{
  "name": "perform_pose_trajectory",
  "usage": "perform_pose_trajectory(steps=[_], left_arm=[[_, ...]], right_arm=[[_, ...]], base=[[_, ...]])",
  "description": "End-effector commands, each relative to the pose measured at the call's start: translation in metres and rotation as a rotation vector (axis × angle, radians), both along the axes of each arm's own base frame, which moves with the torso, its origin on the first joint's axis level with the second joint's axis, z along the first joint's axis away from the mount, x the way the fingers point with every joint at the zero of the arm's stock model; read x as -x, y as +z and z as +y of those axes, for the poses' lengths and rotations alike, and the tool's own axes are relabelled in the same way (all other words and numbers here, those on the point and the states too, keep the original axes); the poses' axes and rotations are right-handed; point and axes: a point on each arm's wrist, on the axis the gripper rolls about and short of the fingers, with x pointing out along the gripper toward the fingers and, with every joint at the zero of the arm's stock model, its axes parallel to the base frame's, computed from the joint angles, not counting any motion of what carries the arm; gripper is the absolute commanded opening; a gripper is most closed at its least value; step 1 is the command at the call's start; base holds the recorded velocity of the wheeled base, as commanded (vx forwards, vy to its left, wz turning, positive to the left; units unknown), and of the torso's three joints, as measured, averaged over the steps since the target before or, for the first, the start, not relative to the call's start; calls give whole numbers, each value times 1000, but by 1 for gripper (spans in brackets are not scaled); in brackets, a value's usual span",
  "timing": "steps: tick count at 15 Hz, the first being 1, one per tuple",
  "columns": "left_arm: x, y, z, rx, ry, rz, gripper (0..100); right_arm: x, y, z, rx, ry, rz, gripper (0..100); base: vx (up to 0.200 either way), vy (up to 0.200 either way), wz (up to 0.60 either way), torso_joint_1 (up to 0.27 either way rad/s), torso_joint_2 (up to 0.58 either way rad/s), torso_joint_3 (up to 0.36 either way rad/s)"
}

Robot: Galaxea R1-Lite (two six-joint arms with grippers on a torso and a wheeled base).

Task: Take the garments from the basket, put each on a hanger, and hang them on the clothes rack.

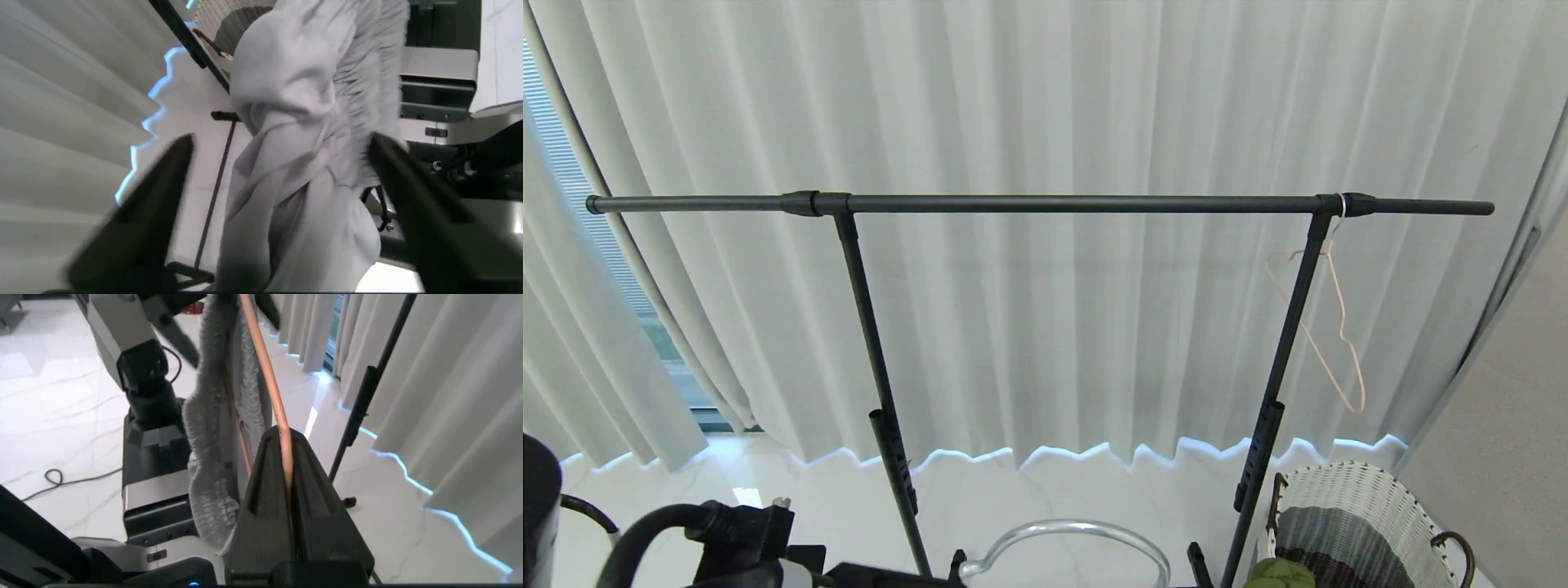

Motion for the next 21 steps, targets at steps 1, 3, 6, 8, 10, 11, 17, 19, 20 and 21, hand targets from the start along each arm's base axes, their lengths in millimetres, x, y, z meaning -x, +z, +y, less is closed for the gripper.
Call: perform_pose_trajectory(steps=[1,3,6,8,10,11,17,19,20,21], left_arm=[[0,-4,0,-13,-4,10,0],[0,-5,0,-16,-3,11,0],[0,-5,0,-20,3,12,0],[-1,-5,0,-20,7,12,0],[-3,-6,2,-26,34,10,0],[-5,-7,3,-35,67,0,0],[-20,-16,8,-139,300,-49,0],[-29,-9,4,-78,371,-80,0],[-33,-8,2,-70,414,-87,0],[-37,-5,1,-60,499,-108,0]], right_arm=[[0,1,0,-6,0,-2,0],[0,3,-2,-17,-2,-3,0],[1,3,-3,-21,-2,-4,0],[1,3,-3,-20,-2,-4,100],[0,3,-3,-21,-14,-6,100],[-1,2,-4,-17,-22,-11,100],[-6,-5,3,32,-35,5,100],[-10,-15,13,83,-51,61,100],[-11,-17,16,95,-58,82,100],[-16,-20,23,108,-75,120,100]], base=[[0,0,0,0,0,0],[0,0,0,0,0,0],[0,0,0,0,0,0],[0,0,0,0,0,0],[0,0,0,0,0,0],[0,0,0,0,0,0],[0,0,0,0,0,0],[0,0,0,0,0,0],[0,0,0,0,0,0],[0,0,0,0,0,0]])
